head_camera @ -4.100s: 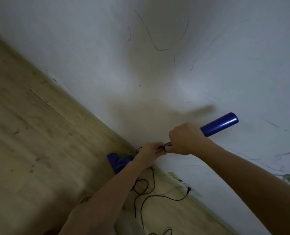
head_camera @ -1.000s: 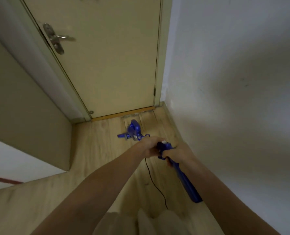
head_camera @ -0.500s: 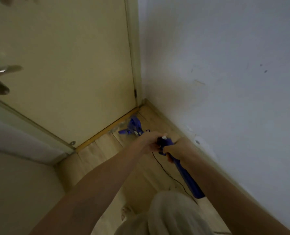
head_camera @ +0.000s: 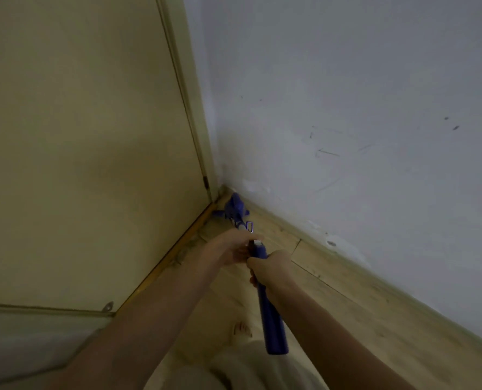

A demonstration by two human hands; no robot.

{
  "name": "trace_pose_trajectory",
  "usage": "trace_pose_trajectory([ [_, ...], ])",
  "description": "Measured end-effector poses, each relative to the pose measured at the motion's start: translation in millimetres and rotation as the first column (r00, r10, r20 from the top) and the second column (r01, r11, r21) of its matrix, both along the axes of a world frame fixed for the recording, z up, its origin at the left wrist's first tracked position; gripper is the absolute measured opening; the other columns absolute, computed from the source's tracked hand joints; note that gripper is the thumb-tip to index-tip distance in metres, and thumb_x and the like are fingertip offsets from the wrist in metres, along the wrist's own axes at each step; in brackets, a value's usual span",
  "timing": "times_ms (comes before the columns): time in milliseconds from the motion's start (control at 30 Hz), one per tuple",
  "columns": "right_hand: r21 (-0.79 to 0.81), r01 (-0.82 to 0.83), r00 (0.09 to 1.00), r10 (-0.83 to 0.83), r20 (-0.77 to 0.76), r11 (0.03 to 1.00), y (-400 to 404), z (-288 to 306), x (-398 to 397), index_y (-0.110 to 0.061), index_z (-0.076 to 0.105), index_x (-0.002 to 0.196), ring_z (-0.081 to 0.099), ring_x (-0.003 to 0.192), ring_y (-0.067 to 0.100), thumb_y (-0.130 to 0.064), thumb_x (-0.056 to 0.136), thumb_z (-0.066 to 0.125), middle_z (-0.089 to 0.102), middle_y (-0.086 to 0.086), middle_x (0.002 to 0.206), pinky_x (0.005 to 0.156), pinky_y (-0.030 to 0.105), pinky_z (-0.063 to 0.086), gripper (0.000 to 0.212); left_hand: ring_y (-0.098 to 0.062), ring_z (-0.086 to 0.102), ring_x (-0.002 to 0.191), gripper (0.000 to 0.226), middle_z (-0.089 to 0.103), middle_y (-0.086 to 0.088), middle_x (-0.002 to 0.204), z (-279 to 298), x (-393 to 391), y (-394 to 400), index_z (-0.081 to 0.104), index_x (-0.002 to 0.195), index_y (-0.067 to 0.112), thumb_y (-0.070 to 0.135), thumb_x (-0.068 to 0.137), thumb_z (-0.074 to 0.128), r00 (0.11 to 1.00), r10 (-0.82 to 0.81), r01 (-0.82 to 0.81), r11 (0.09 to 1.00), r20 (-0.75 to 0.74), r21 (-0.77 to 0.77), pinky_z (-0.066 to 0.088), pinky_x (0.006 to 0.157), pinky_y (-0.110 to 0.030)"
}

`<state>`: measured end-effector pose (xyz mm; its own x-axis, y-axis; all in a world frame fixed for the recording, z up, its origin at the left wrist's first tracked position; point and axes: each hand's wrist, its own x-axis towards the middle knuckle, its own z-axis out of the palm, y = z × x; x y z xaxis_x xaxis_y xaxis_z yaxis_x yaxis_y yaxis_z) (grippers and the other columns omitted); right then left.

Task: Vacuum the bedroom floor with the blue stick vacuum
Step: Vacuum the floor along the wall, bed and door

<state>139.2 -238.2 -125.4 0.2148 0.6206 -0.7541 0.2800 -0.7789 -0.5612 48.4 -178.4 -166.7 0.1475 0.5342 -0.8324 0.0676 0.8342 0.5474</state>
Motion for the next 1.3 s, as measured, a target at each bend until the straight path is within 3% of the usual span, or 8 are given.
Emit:
trace_pose_trajectory([
  [200, 0.016, 0.111, 0.993, -0.112, 0.022, 0.994, 22.3, -13.8, -55.7, -0.011, 0.050, 0.076, 0.057, 0.054, 0.015, -0.007, 0.083, 0.065, 0.060, 0.006, 0.067, 0.054, 0.024, 0.048, 0.017, -0.014, 0.051, 0.063, 0.016, 0.052, -0.006, 0.073, -21.7, -40.8, 31.8, 0.057, 0.080, 0.006, 0.011, 0.095, 0.057, 0.999, -0.048, 0.047, 0.997, -0.012, -0.062, 0.042, 0.052, -0.022],
  [367, -0.075, 0.224, 0.974, -0.226, -0.018, 0.972, 31.5, -28.3, -104.7, -0.010, 0.049, 0.074, 0.057, 0.054, 0.014, -0.004, 0.084, 0.065, 0.060, 0.007, 0.069, 0.060, 0.027, 0.052, 0.019, -0.020, 0.059, 0.077, 0.023, 0.060, -0.011, 0.088, -49.6, -86.8, 47.0, 0.057, 0.111, -0.003, 0.011, 0.093, 0.060, 0.990, -0.138, 0.141, 0.984, 0.033, -0.111, 0.049, 0.063, -0.028],
  [567, -0.146, 0.256, 0.950, -0.277, -0.143, 0.955, 40.4, -10.6, -151.7, 0.001, 0.050, 0.121, 0.059, 0.059, 0.014, -0.009, 0.087, 0.067, 0.063, 0.010, 0.084, 0.051, 0.020, 0.051, 0.040, -0.025, 0.060, 0.083, 0.023, 0.060, -0.013, 0.096, -45.3, -134.1, 74.8, 0.054, 0.111, 0.005, 0.012, 0.091, 0.063, 0.958, -0.283, 0.286, 0.946, 0.041, -0.150, 0.050, 0.060, -0.031],
  [767, -0.222, 0.237, 0.938, -0.282, -0.199, 0.946, 8.4, 28.7, -188.3, -0.013, 0.044, 0.120, 0.066, 0.061, 0.014, -0.015, 0.089, 0.067, 0.065, 0.010, 0.091, 0.054, 0.024, 0.057, 0.040, -0.016, 0.057, 0.055, 0.012, 0.057, -0.005, 0.066, -17.5, -160.1, 96.5, 0.054, 0.089, 0.006, 0.014, 0.093, 0.062, 0.976, -0.198, 0.211, 0.962, 0.089, -0.175, 0.054, 0.050, -0.026],
  [900, -0.184, 0.302, 0.949, -0.313, -0.032, 0.935, -16.3, 21.2, -205.7, -0.010, 0.040, 0.129, 0.059, 0.061, 0.010, -0.011, 0.091, 0.063, 0.061, 0.013, 0.106, 0.054, 0.020, 0.052, 0.044, -0.017, 0.057, 0.053, 0.022, 0.053, -0.003, 0.071, -10.4, -166.3, 77.3, 0.055, 0.097, 0.009, 0.024, 0.088, 0.068, 0.969, -0.215, 0.238, 0.946, 0.123, -0.219, 0.054, 0.083, -0.031],
  [1000, -0.173, 0.308, 0.948, -0.317, -0.025, 0.935, -30.1, 9.2, -213.7, -0.009, 0.039, 0.130, 0.056, 0.061, 0.009, -0.014, 0.091, 0.064, 0.060, 0.012, 0.109, 0.049, 0.018, 0.046, 0.047, -0.023, 0.061, 0.072, 0.032, 0.057, -0.009, 0.086, -6.9, -178.7, 56.4, 0.056, 0.109, 0.008, 0.020, 0.084, 0.073, 0.961, -0.250, 0.273, 0.928, 0.121, -0.252, 0.053, 0.067, -0.038],
  [1167, -0.206, 0.286, 0.952, -0.302, -0.049, 0.936, -42.0, -2.8, -229.5, -0.010, 0.036, 0.134, 0.055, 0.065, 0.010, -0.014, 0.092, 0.061, 0.058, 0.012, 0.114, 0.049, 0.019, 0.045, 0.049, -0.028, 0.061, 0.088, 0.033, 0.059, -0.018, 0.106, -5.0, -190.3, 23.0, 0.053, 0.116, 0.002, 0.018, 0.091, 0.065, 0.946, -0.323, 0.321, 0.931, 0.018, -0.176, 0.053, 0.075, -0.038],
  [1300, -0.226, 0.293, 0.940, -0.323, -0.110, 0.929, -49.8, -8.4, -249.3, -0.012, 0.034, 0.135, 0.055, 0.068, 0.010, -0.012, 0.092, 0.060, 0.057, 0.010, 0.114, 0.050, 0.019, 0.046, 0.050, -0.027, 0.058, 0.082, 0.036, 0.058, -0.016, 0.097, -4.5, -202.3, 7.9, 0.053, 0.118, 0.004, 0.025, 0.092, 0.064, 0.942, -0.333, 0.323, 0.931, -0.035, -0.168, 0.052, 0.064, -0.039],
])
